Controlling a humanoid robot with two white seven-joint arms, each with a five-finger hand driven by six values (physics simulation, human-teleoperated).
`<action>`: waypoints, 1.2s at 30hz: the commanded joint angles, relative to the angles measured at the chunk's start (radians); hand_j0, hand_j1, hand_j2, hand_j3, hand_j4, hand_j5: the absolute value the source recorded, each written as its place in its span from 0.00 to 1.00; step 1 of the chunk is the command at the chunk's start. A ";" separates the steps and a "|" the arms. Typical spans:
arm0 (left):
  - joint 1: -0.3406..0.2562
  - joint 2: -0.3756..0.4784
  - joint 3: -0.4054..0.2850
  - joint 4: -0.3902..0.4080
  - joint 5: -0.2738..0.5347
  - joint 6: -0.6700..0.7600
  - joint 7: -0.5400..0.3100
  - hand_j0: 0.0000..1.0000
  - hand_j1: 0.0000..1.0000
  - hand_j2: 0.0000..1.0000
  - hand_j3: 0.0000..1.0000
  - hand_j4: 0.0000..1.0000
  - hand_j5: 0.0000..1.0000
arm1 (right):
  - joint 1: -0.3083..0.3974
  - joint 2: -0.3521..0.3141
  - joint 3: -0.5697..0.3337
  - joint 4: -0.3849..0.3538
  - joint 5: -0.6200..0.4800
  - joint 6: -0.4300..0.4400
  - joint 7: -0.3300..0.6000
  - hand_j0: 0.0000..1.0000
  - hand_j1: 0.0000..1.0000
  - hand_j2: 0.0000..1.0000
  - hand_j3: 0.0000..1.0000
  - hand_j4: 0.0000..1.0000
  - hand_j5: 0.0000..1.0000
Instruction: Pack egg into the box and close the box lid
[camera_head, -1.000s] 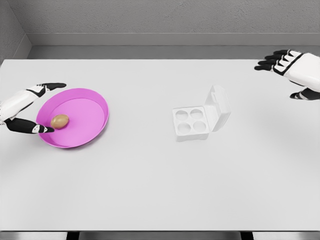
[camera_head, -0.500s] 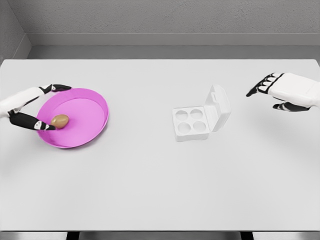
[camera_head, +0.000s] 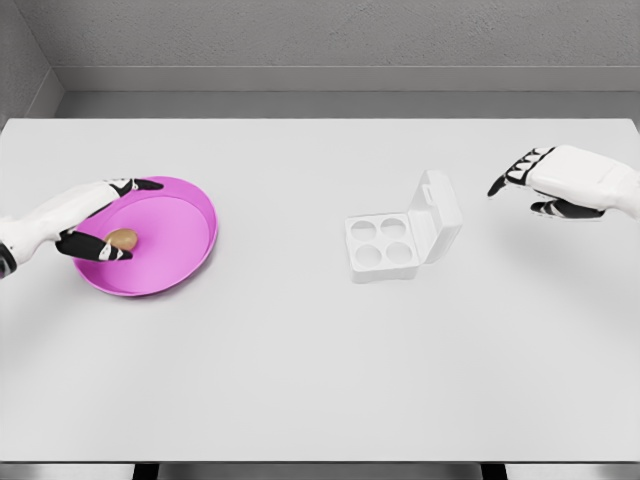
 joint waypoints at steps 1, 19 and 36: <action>0.003 -0.008 0.010 0.002 -0.018 0.021 0.000 0.92 0.92 0.92 0.92 0.92 0.92 | 0.000 0.015 0.027 0.041 -0.005 0.002 0.000 0.70 0.70 0.70 0.70 0.70 0.70; 0.026 -0.065 0.022 0.033 -0.082 0.101 0.002 0.76 0.76 0.76 0.76 0.76 0.76 | -0.031 0.041 0.070 0.053 0.000 0.002 -0.002 0.70 0.70 0.70 0.70 0.70 0.70; 0.060 -0.080 0.075 0.034 -0.116 0.102 0.002 0.77 0.77 0.77 0.77 0.77 0.77 | -0.034 0.040 0.070 0.053 0.000 0.002 -0.002 0.70 0.70 0.70 0.70 0.70 0.70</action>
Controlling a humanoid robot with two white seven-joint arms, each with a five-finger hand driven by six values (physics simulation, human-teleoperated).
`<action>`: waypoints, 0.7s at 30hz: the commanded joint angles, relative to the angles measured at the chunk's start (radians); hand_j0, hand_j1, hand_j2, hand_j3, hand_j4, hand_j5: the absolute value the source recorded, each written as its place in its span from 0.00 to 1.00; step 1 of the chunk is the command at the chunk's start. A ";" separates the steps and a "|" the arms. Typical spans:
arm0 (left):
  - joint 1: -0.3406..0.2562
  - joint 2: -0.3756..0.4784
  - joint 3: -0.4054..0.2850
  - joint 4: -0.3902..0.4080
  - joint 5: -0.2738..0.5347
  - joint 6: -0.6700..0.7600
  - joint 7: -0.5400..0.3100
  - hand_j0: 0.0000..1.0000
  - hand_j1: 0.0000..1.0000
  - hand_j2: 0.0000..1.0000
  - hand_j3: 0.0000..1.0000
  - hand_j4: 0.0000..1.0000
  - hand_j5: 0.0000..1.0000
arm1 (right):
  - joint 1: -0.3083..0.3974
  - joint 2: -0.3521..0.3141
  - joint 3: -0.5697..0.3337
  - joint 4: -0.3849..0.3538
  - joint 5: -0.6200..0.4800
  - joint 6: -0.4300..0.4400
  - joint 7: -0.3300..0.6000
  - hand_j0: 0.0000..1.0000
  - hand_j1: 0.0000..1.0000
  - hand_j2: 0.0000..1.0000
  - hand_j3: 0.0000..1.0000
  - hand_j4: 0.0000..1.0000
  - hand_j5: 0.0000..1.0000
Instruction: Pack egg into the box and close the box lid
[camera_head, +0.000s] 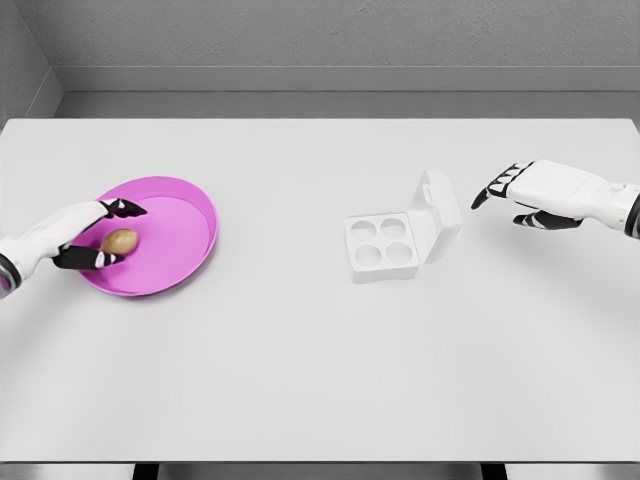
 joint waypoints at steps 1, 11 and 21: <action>0.000 -0.024 0.012 0.001 -0.025 0.001 0.000 0.77 0.77 0.77 0.77 0.77 0.77 | 0.000 -0.001 -0.001 0.001 -0.006 0.002 0.000 0.70 0.70 0.70 0.70 0.70 0.70; 0.011 -0.049 0.020 -0.011 -0.068 -0.001 0.000 0.77 0.77 0.77 0.77 0.77 0.77 | -0.002 -0.001 -0.001 -0.001 -0.006 0.002 0.000 0.70 0.70 0.70 0.70 0.70 0.70; 0.031 -0.049 0.046 -0.010 -0.069 0.001 0.000 0.73 0.73 0.73 0.73 0.73 0.73 | -0.002 -0.003 -0.001 -0.004 -0.007 0.002 0.000 0.70 0.70 0.70 0.70 0.70 0.70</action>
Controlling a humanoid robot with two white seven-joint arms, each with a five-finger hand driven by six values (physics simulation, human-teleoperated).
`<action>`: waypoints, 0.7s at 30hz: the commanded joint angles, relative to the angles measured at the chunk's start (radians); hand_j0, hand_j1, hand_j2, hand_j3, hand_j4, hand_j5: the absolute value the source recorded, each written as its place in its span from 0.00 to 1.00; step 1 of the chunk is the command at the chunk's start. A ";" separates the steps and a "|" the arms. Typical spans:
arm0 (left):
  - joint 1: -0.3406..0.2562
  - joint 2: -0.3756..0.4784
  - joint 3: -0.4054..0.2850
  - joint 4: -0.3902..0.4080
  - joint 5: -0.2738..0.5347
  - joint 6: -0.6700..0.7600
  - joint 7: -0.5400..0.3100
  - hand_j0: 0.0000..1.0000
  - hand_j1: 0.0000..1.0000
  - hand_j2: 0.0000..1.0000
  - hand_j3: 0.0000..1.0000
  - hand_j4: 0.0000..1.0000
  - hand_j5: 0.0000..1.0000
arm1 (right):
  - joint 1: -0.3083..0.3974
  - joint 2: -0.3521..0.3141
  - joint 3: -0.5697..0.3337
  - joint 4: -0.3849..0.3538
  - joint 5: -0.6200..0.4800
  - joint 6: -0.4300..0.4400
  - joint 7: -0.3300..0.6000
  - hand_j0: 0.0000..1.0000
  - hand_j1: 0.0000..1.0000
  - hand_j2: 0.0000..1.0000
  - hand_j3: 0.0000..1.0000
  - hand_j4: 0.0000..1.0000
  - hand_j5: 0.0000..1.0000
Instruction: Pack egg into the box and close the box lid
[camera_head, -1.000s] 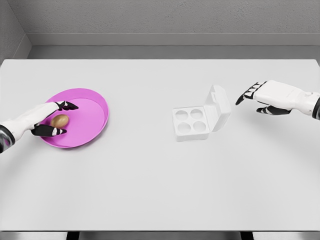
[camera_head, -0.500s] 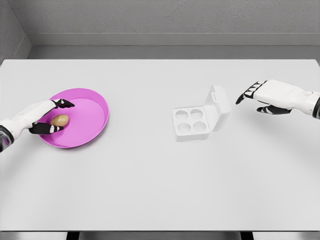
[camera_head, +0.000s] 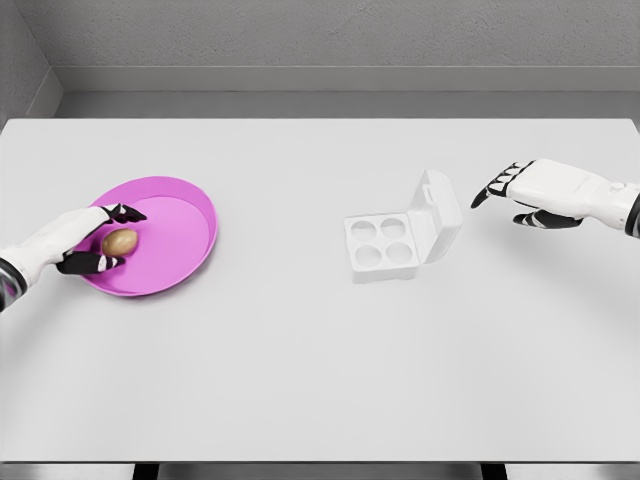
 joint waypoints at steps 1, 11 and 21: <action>0.000 0.001 0.001 0.000 0.002 0.001 -0.001 0.73 0.73 0.73 0.73 0.73 0.73 | 0.000 -0.001 -0.001 0.000 -0.006 0.002 0.000 0.70 0.70 0.70 0.70 0.70 0.70; 0.000 -0.001 -0.003 0.000 -0.005 0.014 0.000 0.73 0.73 0.73 0.73 0.73 0.73 | 0.000 -0.003 -0.001 0.000 -0.008 0.002 0.000 0.71 0.71 0.71 0.71 0.71 0.71; -0.002 -0.018 -0.007 0.000 -0.024 0.014 -0.001 0.65 0.65 0.65 0.65 0.65 0.65 | 0.000 -0.004 -0.001 -0.003 -0.008 0.002 0.000 0.71 0.71 0.71 0.71 0.71 0.71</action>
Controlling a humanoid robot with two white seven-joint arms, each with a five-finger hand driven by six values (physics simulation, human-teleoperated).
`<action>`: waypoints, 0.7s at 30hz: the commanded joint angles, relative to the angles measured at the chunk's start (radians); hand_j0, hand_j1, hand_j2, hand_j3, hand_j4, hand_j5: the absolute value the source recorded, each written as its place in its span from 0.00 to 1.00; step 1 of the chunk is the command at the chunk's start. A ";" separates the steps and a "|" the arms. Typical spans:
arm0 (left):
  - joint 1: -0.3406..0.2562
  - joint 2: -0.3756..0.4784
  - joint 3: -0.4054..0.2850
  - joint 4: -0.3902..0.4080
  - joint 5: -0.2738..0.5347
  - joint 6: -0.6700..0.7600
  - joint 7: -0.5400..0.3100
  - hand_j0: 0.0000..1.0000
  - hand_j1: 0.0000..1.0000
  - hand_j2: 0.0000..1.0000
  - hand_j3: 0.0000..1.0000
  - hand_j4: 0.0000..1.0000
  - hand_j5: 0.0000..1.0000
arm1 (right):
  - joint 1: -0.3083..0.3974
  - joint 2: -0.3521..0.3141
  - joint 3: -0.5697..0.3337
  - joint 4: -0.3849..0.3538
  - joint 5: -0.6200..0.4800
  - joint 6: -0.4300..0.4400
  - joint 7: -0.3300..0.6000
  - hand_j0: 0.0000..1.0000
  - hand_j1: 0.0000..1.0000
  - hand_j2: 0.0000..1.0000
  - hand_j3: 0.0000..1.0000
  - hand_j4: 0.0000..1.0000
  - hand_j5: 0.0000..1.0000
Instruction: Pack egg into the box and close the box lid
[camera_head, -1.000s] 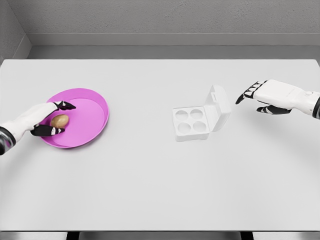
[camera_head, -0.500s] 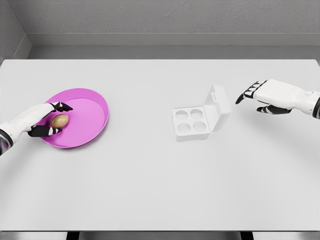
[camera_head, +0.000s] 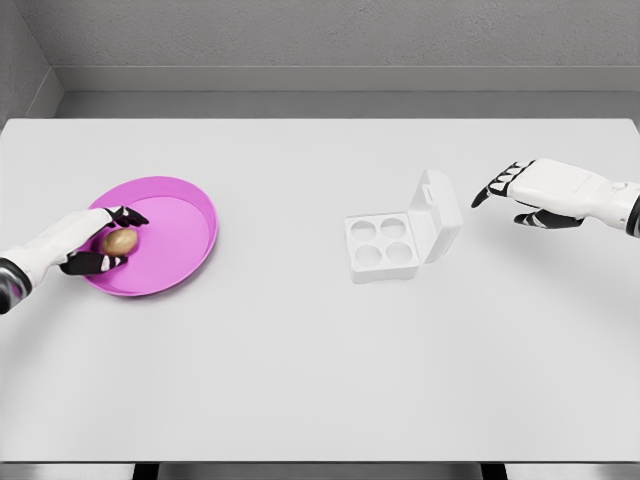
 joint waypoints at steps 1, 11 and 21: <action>0.000 -0.003 0.000 0.000 -0.004 0.000 0.000 0.65 0.65 0.65 0.65 0.65 0.65 | 0.000 -0.001 -0.001 -0.001 -0.006 0.002 0.000 0.71 0.71 0.71 0.71 0.71 0.71; 0.005 -0.004 0.000 -0.005 -0.002 0.000 0.000 0.52 0.52 0.52 0.52 0.52 0.52 | 0.000 -0.004 -0.001 -0.003 -0.007 0.002 -0.003 0.72 0.72 0.72 0.72 0.72 0.72; 0.005 -0.003 0.007 -0.008 0.001 -0.001 0.000 0.36 0.36 0.36 0.36 0.36 0.36 | 0.000 -0.006 -0.001 -0.004 -0.007 0.002 -0.003 0.72 0.72 0.72 0.72 0.72 0.72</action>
